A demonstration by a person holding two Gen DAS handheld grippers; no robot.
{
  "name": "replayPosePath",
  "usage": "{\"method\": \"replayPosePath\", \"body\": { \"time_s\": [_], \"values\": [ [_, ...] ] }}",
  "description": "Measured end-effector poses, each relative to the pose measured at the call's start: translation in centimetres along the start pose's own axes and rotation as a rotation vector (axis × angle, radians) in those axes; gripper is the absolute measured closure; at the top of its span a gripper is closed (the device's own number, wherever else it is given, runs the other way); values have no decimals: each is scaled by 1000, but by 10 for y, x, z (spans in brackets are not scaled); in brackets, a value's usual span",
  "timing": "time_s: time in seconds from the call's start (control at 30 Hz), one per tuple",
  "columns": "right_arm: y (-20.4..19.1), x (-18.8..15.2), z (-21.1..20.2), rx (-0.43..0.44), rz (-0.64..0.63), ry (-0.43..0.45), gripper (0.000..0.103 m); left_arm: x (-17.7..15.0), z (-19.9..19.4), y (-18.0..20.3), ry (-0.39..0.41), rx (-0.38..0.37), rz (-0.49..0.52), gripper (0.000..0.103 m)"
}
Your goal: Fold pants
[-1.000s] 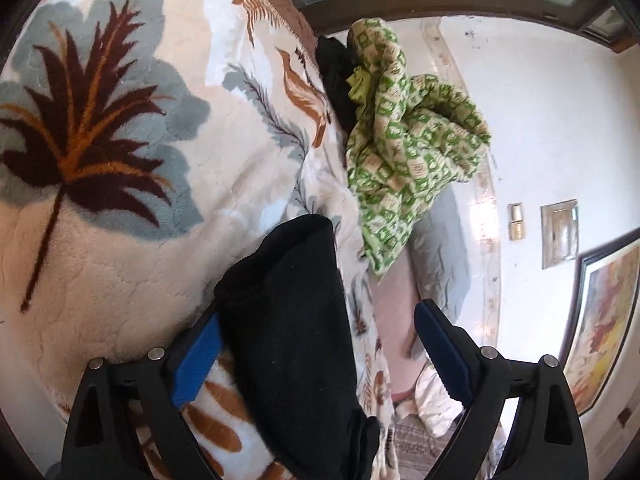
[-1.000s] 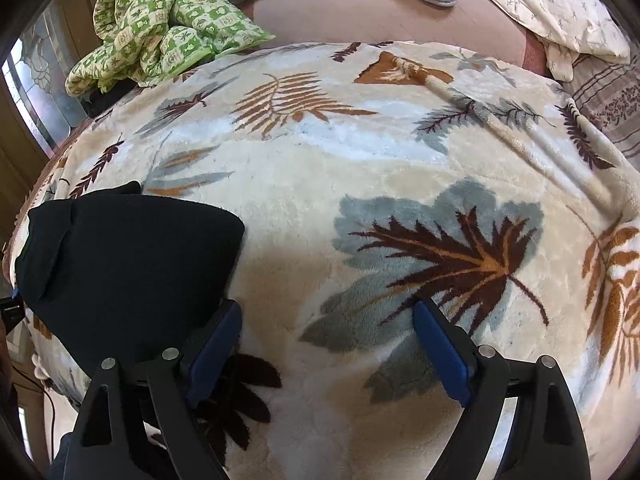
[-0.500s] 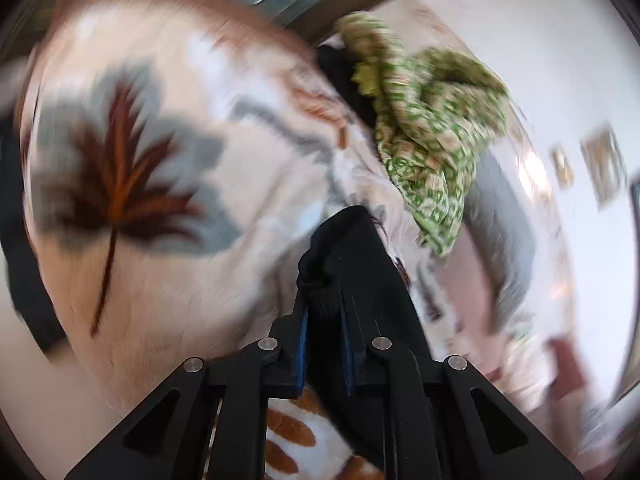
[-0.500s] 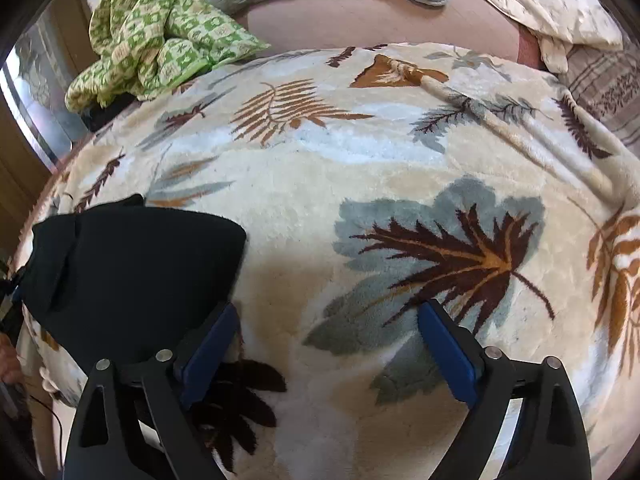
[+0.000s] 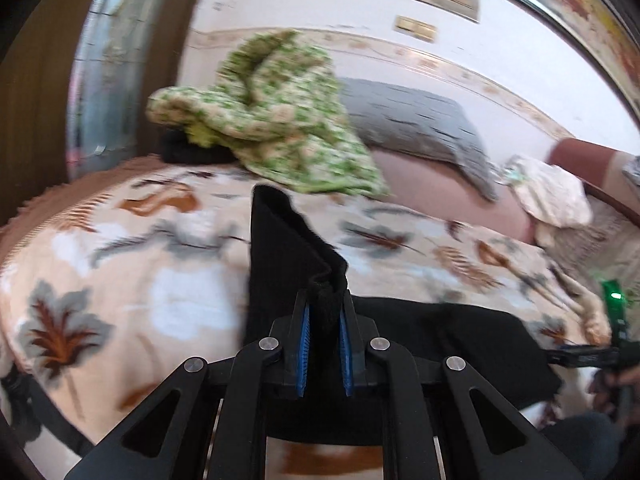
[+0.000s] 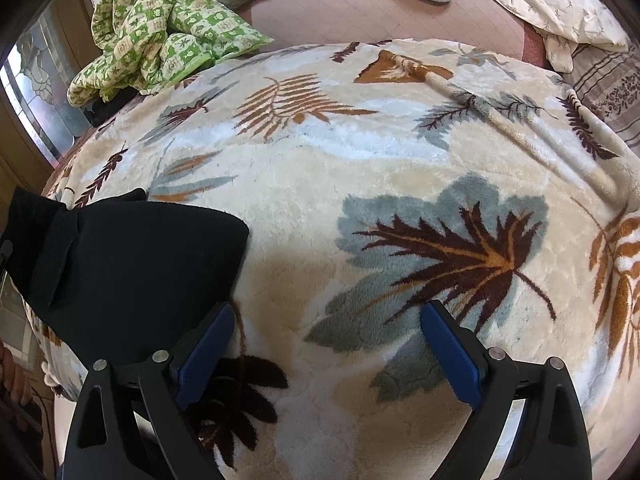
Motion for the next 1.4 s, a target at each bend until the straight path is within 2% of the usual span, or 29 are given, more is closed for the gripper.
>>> {"method": "replayPosePath", "body": {
  "time_s": [0.37,0.5,0.6,0.73,0.93,1.07,1.13,1.2,1.27,1.37,1.4],
  "values": [
    [1,0,1,2,8,-4,8,-12,1,97,-155,-272,49,94],
    [2,0,0,18,35,1,8,-11,23,126,-247,-368,62,94],
    [4,1,-2,46,66,11,8,-17,46,146,-336,-359,93,94],
    [6,2,-5,72,97,19,8,-23,60,158,-390,-330,138,94],
    [11,4,-8,116,162,31,8,-16,66,171,-408,-310,190,94],
    [12,4,-8,125,174,33,8,-31,70,186,-449,-301,240,94],
    [14,4,-9,135,191,38,8,-48,78,195,-523,-300,285,91],
    [16,6,-9,141,203,41,8,-72,92,196,-653,-299,299,88],
    [17,5,-9,145,211,42,8,-81,99,198,-718,-335,287,82],
    [18,5,-10,146,218,45,8,-70,95,202,-733,-433,213,69],
    [18,6,-11,151,227,48,8,-67,91,201,-739,-463,188,69]
  ]
}}
Point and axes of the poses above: each gripper's, at about its wrist camera, not at the fingertips, and z roughly the way its jaws point, y to its right, x to its top, the point moved 10 cm from there along z, roughly the way its jaws point, and after that the axes turned 10 degrees about -z, right-handed, at the moved point
